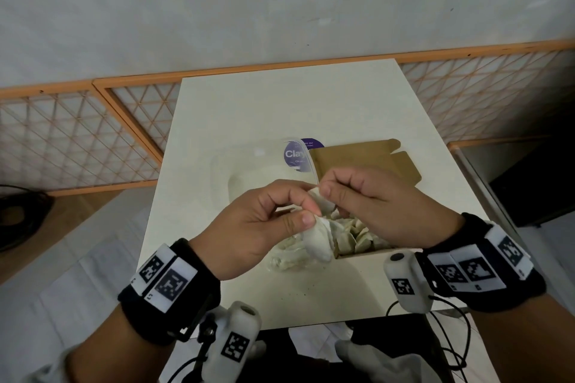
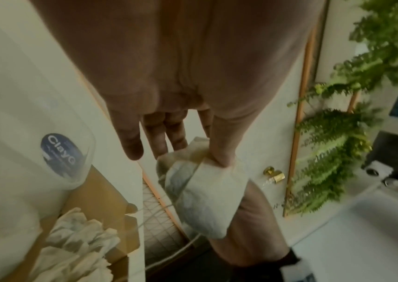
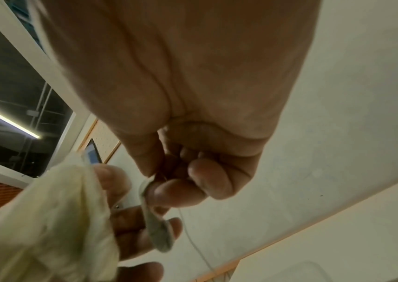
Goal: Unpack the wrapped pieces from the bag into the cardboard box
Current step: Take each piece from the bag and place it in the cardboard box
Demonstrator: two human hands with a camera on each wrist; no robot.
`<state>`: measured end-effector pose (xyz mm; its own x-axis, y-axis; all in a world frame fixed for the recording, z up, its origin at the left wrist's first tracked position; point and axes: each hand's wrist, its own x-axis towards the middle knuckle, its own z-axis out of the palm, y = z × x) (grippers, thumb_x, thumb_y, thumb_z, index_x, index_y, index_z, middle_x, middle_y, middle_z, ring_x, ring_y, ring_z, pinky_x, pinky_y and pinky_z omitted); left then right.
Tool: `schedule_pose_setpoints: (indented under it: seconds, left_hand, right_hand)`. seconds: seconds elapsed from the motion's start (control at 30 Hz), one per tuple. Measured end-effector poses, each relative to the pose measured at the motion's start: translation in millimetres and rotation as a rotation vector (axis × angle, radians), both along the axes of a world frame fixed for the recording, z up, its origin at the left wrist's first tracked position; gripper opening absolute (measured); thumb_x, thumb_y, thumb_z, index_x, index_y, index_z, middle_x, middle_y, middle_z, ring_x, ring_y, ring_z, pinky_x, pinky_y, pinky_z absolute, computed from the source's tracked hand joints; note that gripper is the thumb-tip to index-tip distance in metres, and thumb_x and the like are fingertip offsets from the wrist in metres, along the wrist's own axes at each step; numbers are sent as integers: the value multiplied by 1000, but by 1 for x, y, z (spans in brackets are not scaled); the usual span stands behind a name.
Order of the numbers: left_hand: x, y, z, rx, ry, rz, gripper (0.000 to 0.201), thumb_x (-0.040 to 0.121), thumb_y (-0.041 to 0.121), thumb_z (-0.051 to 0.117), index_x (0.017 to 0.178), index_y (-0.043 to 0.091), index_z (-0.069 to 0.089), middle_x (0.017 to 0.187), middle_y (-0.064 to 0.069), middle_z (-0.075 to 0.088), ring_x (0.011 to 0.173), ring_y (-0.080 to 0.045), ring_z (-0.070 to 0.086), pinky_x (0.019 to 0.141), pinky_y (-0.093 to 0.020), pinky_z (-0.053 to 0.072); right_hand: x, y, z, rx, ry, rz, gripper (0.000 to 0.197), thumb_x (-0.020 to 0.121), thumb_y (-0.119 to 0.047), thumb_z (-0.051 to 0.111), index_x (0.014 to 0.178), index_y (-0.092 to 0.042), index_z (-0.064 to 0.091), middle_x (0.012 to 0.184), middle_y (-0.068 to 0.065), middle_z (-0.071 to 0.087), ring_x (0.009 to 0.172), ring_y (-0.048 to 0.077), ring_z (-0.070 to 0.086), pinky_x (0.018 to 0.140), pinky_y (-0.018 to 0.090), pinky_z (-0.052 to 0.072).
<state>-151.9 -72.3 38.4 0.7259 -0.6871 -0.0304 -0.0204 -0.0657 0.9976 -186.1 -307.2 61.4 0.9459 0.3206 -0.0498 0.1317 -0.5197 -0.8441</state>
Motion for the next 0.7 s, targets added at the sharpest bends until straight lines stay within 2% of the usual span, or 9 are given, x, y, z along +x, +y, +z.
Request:
schedule_pose_setpoints:
  seconds: [0.1,0.2,0.27,0.33,0.4,0.47,0.53,0.6,0.7]
  left_hand:
    - [0,-7,-3,24,-69,90,11,94,18,69,101,10,74,113,-9,71,107,-30,68,101,-52,52]
    - [-2,-10,-4,43,-140,168,9,93,23,71,99,19,76,100,-8,74,92,-44,64,86,-59,54]
    - [-3,-12,-4,59,-184,185,8,94,23,71,101,22,75,96,-5,74,85,-41,64,78,-54,56]
    - [-4,-15,-6,45,-168,206,13,96,15,72,108,20,71,90,1,69,78,-25,64,70,-40,57]
    - [-2,-15,-10,48,-182,251,21,95,9,71,113,19,69,87,-1,64,74,-12,60,69,-25,53]
    - [-1,-15,-12,85,-236,290,15,93,11,73,104,22,72,85,4,70,72,-10,60,69,-18,49]
    - [-1,-15,-14,99,-249,297,6,91,19,77,93,24,75,82,-3,72,67,-22,56,65,-24,48]
    - [-2,-17,-16,60,-202,284,5,89,24,80,92,22,76,79,-12,70,65,-35,49,64,-33,47]
    - [-6,-22,-17,8,-152,256,8,87,23,81,90,18,76,76,-11,71,66,-40,52,65,-40,49]
  right_hand:
    - [-3,0,0,-4,51,59,26,110,-25,49,90,-20,63,69,-11,52,66,4,48,61,22,43]
    - [-2,-1,-2,-36,85,50,28,111,-25,46,90,-19,64,69,-16,55,68,3,51,63,16,42]
    - [-2,-3,-2,-15,104,48,29,111,-25,46,92,-17,66,72,-11,55,70,3,54,66,18,46]
    - [-4,-3,-2,15,121,43,29,111,-26,47,94,-15,67,77,4,59,70,6,57,66,21,47]
    - [-7,1,-3,75,125,53,29,109,-31,51,102,-10,69,87,21,60,77,28,59,69,39,49]
    - [-10,6,-7,146,111,58,27,106,-37,59,102,-13,71,84,27,55,72,36,54,65,50,46]
    - [-13,8,-18,204,101,42,25,104,-34,64,97,-11,69,74,21,49,65,31,46,59,48,41]
    - [-16,11,-29,189,67,14,26,103,-28,66,92,-5,65,69,8,47,63,17,46,57,41,40]
    - [-19,10,-36,136,20,-33,26,104,-24,64,88,-3,65,76,12,55,65,17,52,62,41,48]
